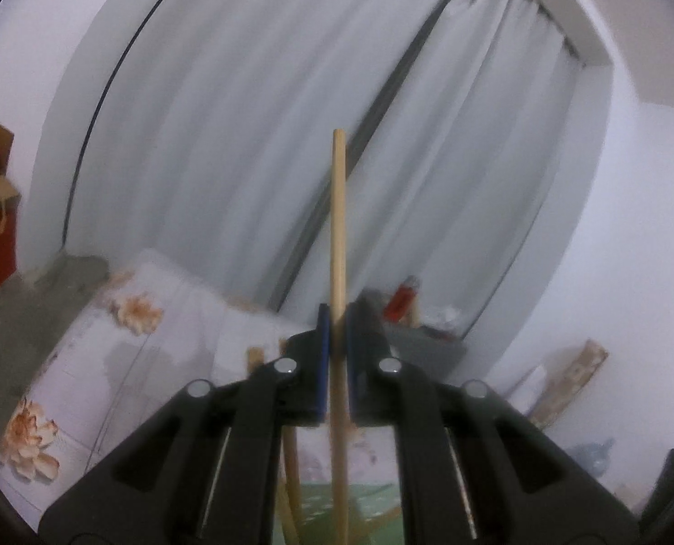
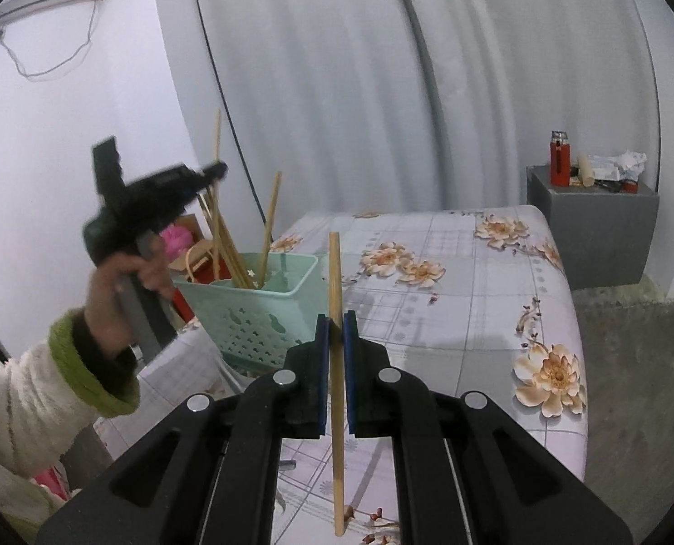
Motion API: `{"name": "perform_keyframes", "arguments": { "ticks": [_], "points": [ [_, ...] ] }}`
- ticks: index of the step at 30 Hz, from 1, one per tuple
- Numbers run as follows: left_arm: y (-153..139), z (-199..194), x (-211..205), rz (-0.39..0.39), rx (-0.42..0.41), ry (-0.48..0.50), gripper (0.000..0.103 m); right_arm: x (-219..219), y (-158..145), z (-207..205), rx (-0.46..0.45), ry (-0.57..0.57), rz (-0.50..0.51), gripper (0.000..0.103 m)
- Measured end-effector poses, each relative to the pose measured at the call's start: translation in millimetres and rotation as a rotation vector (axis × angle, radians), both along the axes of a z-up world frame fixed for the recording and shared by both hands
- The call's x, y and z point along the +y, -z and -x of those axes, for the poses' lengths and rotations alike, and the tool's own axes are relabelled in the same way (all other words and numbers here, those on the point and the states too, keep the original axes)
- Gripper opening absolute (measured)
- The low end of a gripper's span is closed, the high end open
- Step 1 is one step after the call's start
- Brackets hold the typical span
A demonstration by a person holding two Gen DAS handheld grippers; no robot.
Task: Organize utensils
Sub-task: 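Lower the left tool's chopstick into the green basket and open the left tool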
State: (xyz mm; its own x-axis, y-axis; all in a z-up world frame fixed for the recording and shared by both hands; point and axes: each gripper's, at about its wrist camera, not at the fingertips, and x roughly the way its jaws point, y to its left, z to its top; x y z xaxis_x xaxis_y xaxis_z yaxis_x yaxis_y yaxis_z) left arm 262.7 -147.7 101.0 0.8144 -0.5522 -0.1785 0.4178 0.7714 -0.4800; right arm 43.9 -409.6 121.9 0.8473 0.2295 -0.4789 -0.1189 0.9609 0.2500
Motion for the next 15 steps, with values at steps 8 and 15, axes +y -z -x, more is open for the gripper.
{"name": "perform_keyframes", "arguments": {
  "ticks": [8, 15],
  "points": [
    [13, 7, -9, -0.060, -0.005, -0.016, 0.005, -2, 5, 1, 0.001, -0.005, -0.029, 0.006],
    [26, 24, -1, -0.080, 0.027, 0.025, 0.005, 1, 2, 5, -0.006, -0.005, -0.034, 0.006]
  ]
}}
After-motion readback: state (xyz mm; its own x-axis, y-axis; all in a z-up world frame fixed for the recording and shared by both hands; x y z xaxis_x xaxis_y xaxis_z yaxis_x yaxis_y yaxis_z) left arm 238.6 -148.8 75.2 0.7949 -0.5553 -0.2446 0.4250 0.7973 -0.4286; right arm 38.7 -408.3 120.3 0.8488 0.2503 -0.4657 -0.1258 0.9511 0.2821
